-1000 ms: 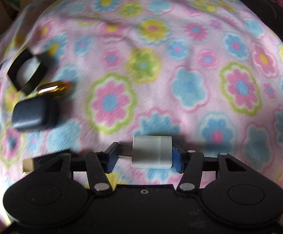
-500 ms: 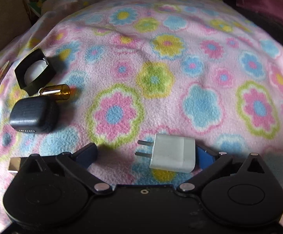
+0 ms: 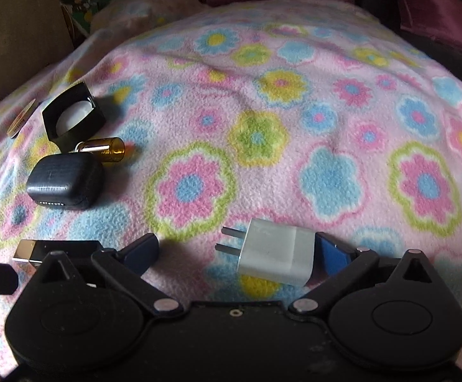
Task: Organize rigid objects
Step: 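Close the right tool on the white square adapter while the left tool grasps the dark blue case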
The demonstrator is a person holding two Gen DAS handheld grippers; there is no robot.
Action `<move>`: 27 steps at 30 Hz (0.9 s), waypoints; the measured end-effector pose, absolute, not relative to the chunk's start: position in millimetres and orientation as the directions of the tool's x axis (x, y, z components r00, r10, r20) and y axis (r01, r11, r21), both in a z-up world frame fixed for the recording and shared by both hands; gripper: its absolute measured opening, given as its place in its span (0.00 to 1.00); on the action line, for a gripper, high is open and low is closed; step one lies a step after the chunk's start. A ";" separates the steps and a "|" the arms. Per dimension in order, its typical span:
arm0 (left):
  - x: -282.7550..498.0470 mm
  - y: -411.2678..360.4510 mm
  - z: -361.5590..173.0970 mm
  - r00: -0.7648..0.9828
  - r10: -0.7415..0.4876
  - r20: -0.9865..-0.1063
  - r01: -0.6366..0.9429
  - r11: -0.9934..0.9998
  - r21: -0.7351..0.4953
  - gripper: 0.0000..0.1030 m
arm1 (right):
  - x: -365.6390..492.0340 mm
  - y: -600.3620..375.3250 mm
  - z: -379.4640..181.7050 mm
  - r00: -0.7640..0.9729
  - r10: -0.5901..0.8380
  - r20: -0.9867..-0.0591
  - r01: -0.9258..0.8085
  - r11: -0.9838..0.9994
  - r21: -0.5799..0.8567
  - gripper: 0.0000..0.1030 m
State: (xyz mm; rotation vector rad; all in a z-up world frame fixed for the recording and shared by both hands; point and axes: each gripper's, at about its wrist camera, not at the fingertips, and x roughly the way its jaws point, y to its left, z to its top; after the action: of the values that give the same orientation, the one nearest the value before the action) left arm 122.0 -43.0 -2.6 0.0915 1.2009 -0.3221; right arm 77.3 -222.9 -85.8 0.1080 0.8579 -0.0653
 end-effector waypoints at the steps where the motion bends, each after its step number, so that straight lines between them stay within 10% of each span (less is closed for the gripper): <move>1: 122.7 -45.1 -2.5 0.317 -0.213 -0.924 0.290 0.950 -0.120 0.75 | 75.8 -222.0 -87.2 0.662 -0.018 -0.749 0.102 0.993 0.066 1.00; 12: 133.3 -59.2 -9.1 0.303 -0.275 -0.913 0.189 0.956 -0.225 0.88 | 74.4 -233.2 -94.1 0.700 0.007 -0.714 0.140 0.979 0.148 1.00; 27: 179.3 -87.3 -19.0 0.484 -0.101 -0.869 0.299 0.953 0.056 0.90 | 72.7 -234.2 -95.2 0.714 0.013 -0.700 0.139 0.977 0.159 1.00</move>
State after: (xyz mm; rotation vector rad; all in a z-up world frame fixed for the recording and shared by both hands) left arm 179.3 -87.3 -19.0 0.2112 1.0390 -0.2455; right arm 72.7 -234.2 -95.2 0.2067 0.7741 -0.0705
